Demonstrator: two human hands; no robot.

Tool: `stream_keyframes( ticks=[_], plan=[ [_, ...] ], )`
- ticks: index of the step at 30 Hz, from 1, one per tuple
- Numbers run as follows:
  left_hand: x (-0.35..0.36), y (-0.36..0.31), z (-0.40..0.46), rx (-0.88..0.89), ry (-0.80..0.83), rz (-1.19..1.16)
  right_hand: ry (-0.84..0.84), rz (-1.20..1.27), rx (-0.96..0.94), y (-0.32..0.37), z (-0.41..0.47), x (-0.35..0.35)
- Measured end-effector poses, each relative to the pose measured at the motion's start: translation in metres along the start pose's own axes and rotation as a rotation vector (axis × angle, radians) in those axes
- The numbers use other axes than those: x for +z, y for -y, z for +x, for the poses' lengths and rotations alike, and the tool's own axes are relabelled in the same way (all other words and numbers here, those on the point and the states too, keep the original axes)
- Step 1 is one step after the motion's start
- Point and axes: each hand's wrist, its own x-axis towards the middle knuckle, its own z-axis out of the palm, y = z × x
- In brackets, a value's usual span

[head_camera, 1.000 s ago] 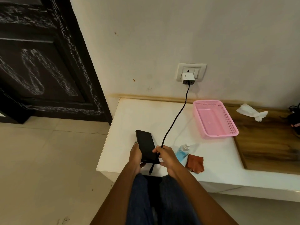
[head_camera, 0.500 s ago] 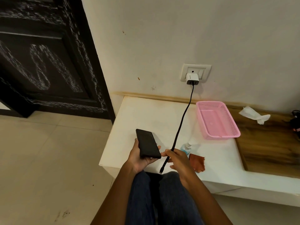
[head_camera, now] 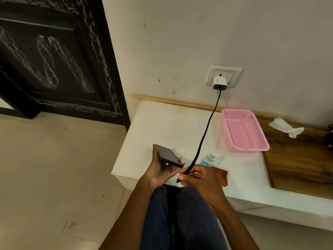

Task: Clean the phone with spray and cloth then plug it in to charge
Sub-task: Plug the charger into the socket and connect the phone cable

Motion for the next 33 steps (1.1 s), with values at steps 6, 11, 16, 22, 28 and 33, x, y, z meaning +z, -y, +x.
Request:
stream_keyframes(
  ticks=[6,11,16,22,28,33],
  plan=[
    [0.003,-0.001,0.002,-0.013,-0.064,0.015,-0.140,-0.091,-0.236,0.004,0.006,0.006],
    [0.003,-0.001,0.003,-0.065,-0.045,-0.029,-0.317,-0.187,-0.391,0.003,0.011,0.015],
    [0.007,0.000,0.003,-0.064,-0.088,-0.010,-0.358,-0.228,-0.430,-0.004,0.014,0.021],
    [0.009,0.001,0.003,-0.092,-0.079,-0.004,-0.384,-0.285,-0.472,-0.010,0.018,0.024],
    [0.005,0.001,0.009,-0.115,-0.056,0.009,-0.368,-0.344,-0.475,-0.012,0.020,0.024],
    [0.000,0.000,0.013,-0.142,-0.025,0.025,-0.377,-0.423,-0.530,-0.012,0.022,0.027]
  ],
)
